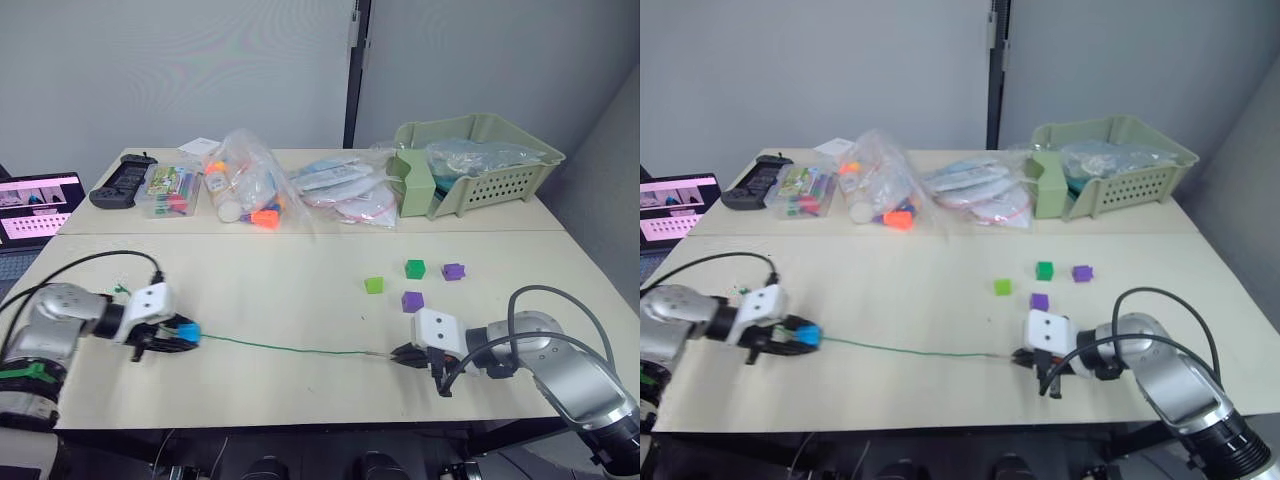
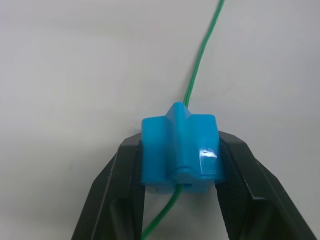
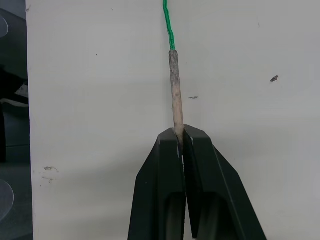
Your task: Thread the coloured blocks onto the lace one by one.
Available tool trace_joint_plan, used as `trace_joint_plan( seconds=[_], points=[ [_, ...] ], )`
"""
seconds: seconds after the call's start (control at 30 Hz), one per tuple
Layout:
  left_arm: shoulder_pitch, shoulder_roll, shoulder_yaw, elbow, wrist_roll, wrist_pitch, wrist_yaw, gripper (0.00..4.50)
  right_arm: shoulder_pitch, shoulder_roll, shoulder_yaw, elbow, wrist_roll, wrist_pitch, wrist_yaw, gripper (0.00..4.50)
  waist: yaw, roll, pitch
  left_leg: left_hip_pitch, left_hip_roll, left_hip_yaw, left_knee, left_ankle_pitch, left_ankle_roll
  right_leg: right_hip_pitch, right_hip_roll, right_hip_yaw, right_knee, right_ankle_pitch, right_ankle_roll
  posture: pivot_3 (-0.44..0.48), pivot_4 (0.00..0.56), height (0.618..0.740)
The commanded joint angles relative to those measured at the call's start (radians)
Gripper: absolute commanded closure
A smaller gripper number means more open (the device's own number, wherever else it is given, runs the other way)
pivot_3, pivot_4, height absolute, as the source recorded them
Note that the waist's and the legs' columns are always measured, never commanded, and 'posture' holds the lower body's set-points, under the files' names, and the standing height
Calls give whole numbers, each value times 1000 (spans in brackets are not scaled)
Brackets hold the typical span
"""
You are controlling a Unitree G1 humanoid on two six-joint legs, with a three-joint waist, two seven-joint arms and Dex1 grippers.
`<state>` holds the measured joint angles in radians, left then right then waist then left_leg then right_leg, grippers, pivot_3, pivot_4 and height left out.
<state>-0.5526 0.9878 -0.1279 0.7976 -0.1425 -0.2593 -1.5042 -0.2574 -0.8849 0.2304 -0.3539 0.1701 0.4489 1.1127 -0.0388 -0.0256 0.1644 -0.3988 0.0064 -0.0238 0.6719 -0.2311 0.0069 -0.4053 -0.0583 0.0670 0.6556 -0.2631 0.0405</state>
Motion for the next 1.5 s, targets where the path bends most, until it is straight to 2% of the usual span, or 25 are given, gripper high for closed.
trace_joint_plan(
  seconds=[0.03, 0.2, 0.27, 0.47, 0.5, 0.63, 0.7, 0.77, 0.83, 0.93, 1.0, 1.13, 1.23, 1.5],
  points=[
    [-26, -8, 8, 114, 45, -67, -8, 3103, -15, 9, -1, 6, -4, -23, 2, 4500, 2, 0, 0, 0, 0, 0, 0, 0, 0, 0, 0, 0, 0, 0, 0, 0, 150, 740],
    [-49, -53, 25, 150, 44, -115, -14, 3103, -22, 14, 3, 16, -5, -26, 6, 4500, 12, 0, 0, 0, 0, 1, 0, 0, 0, 0, -1, 0, 0, 0, 0, 0, 150, 740],
    [-59, -66, 35, 142, 31, -98, -34, 2071, -25, 16, 4, 16, -3, -25, 8, 4500, 22, 0, 0, -1, 0, 2, 1, 0, 0, 0, -1, 0, 0, 0, 0, 0, 150, 740],
    [-99, -51, 54, 103, 18, -57, -95, 148, -28, 17, 4, 13, 2, -24, 9, 4500, 26, 0, 0, -4, -1, 2, 4, 0, 0, -1, -1, -1, 0, 0, 0, 0, 150, 740],
    [-104, -38, 50, 81, 8, -39, -104, 41, -29, 17, 4, 11, 3, -23, 10, 4500, 26, 0, 0, -5, -1, 1, 4, 0, 0, -2, -1, -2, 1, 0, 0, 0, 150, 740],
    [-120, 3, 36, -33, -53, 45, -110, 41, -29, 16, 4, 5, 7, -19, 12, 4500, 24, -1, 1, -7, 0, 1, 4, 0, 0, -4, 0, -2, 1, 0, 0, 0, 150, 740],
    [-113, 0, 25, -211, -129, 173, -110, 41, -30, 24, 10, -3, 6, -11, 6, 4500, 27, -1, 1, -8, 0, 0, 4, 0, 0, -4, 0, -2, 1, 0, 0, 0, 150, 740],
    [-46, -12, 22, -422, -192, 322, -110, 41, -33, 34, 16, -9, 7, 0, -1, 4500, 28, -1, 1, -8, 0, 0, 5, 0, 0, -3, -1, -3, 1, 0, 0, 0, 150, 740],
    [40, -30, 13, -594, -225, 403, -88, 41, -34, 39, 23, -13, 4, 8, -4, 4500, 22, -1, 0, -7, 0, 0, 5, 0, 0, -2, -1, -2, 1, 0, 0, 0, 150, 740],
    [129, -111, 1, -791, -248, 503, 39, 41, -44, 47, 39, -12, -4, 19, -10, 4500, 16, -1, 1, -6, 1, -3, 3, -1, 2, -3, -1, 0, 1, 0, 0, 0, 150, 740],
    [146, -229, -66, -879, -209, 550, 150, 41, -64, 58, 58, -16, -15, 31, -16, 4500, 20, -1, 1, -6, 2, -4, 4, -1, 2, -4, 0, 0, 2, 0, 0, 0, 150, 740],
    [102, -409, -177, -908, -86, 606, 338, 41, -96, 76, 86, -21, -31, 60, -28, 4500, 31, -1, 1, -6, 0, -2, 7, -1, 1, -1, 0, 0, 1, 1, 1, 0, 150, 740],
    [78, -478, -212, -932, -59, 667, 407, 41, -110, 82, 100, -22, -45, 82, -40, 4500, 29, -2, 1, -6, -4, -2, 7, -1, 1, -1, -1, -1, 1, 1, 1, 0, 150, 740],
    [65, -516, -267, -931, -20, 694, 442, 41, -126, 89, 106, -20, -62, 117, -55, 4500, 24, -1, 1, -5, -4, -4, 5, -1, 1, -1, -1, 0, 1, 1, 1, 0, 150, 740]
  ],
)
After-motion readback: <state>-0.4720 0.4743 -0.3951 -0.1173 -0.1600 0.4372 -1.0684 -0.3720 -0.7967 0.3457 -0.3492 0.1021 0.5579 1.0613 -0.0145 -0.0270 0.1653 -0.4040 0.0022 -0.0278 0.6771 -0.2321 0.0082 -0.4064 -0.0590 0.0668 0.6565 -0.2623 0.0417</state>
